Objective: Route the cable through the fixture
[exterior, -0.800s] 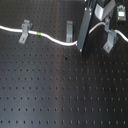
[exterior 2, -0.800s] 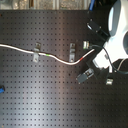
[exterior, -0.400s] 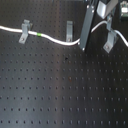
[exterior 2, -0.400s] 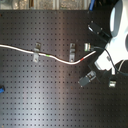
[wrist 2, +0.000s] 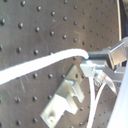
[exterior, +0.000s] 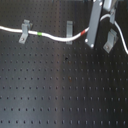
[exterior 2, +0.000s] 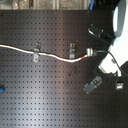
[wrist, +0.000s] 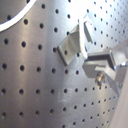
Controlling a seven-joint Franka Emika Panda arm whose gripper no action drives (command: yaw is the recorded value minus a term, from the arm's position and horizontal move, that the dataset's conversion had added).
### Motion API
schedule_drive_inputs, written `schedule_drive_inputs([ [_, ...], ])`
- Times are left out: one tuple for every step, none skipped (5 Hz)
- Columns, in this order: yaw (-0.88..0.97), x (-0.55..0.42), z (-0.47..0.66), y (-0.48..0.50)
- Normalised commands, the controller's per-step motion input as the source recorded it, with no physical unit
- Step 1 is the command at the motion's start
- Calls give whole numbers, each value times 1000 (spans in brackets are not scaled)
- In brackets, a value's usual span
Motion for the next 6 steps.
schedule_drive_inputs([
  [-169,143,-231,25],
  [463,2,-107,1],
  [974,-37,-45,32],
  [969,-38,-41,40],
  [-66,-299,23,376],
  [-531,-213,104,382],
])
